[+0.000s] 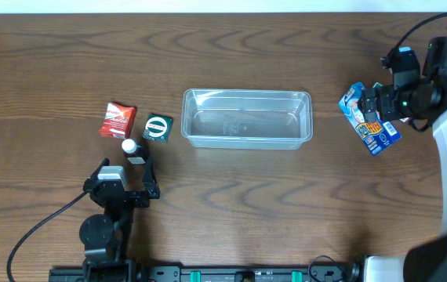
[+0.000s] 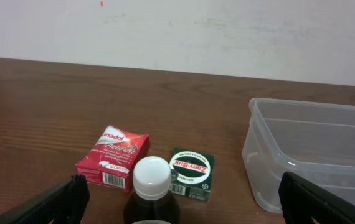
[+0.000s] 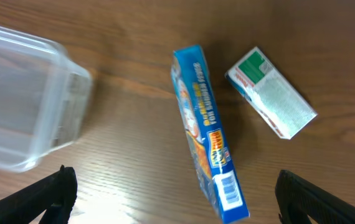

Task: Pack container
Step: 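Move right gripper to the blue Kool Fever box and grasp it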

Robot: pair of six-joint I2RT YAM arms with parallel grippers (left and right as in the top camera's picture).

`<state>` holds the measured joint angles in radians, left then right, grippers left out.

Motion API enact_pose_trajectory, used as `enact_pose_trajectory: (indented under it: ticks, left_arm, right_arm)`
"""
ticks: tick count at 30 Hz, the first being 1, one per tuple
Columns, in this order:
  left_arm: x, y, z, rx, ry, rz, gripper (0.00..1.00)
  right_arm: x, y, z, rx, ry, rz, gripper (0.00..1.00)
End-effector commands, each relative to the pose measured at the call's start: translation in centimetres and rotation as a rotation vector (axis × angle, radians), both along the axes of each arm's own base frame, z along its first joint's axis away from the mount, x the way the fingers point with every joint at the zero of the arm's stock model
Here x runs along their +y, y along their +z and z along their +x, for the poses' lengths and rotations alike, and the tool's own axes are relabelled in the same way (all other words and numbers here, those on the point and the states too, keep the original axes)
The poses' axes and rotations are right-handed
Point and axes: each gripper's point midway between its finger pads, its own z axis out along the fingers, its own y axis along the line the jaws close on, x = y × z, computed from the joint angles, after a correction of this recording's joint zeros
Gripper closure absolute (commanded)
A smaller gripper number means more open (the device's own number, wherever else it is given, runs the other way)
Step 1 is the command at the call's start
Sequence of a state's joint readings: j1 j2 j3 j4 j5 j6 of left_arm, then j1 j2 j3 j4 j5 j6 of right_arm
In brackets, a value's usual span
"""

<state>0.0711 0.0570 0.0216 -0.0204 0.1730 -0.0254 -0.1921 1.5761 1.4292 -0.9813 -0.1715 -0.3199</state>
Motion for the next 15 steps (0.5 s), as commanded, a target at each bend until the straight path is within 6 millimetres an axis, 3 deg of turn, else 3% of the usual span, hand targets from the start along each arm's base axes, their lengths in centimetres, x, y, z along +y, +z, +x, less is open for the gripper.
enact_pose_trajectory:
  ticks: [1, 7, 15]
  left_arm:
    - [-0.1, -1.7, -0.1, 0.052, -0.007, -0.001, 0.02]
    - [-0.1, -1.7, -0.1, 0.052, -0.007, -0.001, 0.02]
    - [-0.1, -1.7, -0.1, 0.052, -0.007, -0.001, 0.02]
  right_arm:
    - [-1.1, -1.5, 0.9, 0.029, -0.009, 0.019, 0.01]
    - [-1.8, -4.2, 1.4, 0.089, -0.024, 0.063, 0.02]
    - [-1.6, -5.6, 1.5, 0.123, -0.02, 0.083, 0.17]
